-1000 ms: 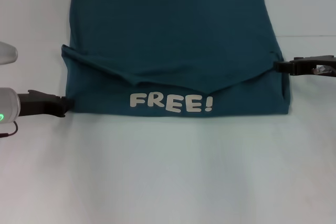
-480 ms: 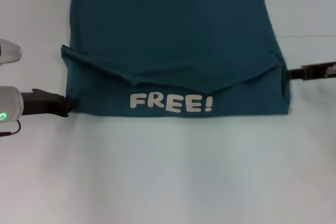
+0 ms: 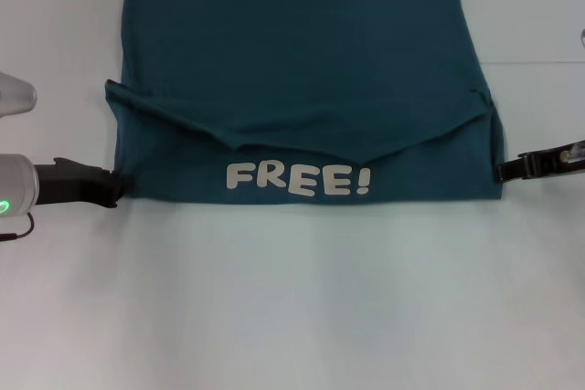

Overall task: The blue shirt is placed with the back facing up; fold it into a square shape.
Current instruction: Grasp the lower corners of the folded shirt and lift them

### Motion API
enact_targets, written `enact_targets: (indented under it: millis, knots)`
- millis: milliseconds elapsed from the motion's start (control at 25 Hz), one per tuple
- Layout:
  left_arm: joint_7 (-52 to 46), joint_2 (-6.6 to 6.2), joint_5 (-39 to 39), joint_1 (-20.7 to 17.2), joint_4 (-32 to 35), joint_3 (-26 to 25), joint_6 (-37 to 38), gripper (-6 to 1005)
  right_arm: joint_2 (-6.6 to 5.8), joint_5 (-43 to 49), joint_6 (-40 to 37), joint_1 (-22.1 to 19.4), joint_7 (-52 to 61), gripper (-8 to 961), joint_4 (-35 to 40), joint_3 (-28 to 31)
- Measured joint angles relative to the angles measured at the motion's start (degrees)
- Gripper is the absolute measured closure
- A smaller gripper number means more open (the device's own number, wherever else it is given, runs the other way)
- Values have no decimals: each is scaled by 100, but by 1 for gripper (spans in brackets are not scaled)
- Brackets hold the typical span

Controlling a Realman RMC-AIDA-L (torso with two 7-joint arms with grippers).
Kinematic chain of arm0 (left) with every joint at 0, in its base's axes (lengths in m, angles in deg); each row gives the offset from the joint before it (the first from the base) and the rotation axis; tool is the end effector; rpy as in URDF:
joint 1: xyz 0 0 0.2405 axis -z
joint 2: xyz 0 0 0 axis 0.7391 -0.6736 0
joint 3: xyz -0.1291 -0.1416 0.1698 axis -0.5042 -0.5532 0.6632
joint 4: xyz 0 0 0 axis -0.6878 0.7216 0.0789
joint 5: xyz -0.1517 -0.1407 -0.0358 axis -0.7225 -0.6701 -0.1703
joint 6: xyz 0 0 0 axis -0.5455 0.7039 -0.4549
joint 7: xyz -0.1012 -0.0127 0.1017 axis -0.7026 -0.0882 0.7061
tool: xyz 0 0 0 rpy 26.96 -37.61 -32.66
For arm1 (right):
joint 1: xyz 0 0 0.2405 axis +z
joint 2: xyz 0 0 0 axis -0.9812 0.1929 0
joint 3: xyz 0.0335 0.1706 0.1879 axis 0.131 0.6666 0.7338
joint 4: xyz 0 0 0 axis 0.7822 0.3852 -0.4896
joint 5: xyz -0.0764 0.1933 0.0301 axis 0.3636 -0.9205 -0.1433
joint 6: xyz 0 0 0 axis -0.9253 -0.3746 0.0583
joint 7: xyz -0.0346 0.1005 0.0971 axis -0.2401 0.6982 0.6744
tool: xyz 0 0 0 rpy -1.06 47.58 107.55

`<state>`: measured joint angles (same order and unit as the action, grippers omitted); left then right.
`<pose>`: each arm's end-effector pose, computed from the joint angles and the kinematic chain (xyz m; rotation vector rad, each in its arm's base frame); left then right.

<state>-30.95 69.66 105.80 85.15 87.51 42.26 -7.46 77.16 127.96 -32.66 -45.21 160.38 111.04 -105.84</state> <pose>-0.3173 0.3986 0.0132 -2.2861 -0.9867 -0.0855 0.2617 0.4002 0.0369 -2.0426 1.3485 -0.1002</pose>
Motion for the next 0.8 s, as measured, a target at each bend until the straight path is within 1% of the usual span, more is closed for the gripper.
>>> enact_targets:
  millis: [400,800]
  knots:
    - [90,35,-9,-35,-2,63,6,947,-13,-90,265,175,-20,342,-360,-93]
    - [95,36,-9,-50,-3,61,5,947,-49,-29,663,361,-71,344,-933,-59]
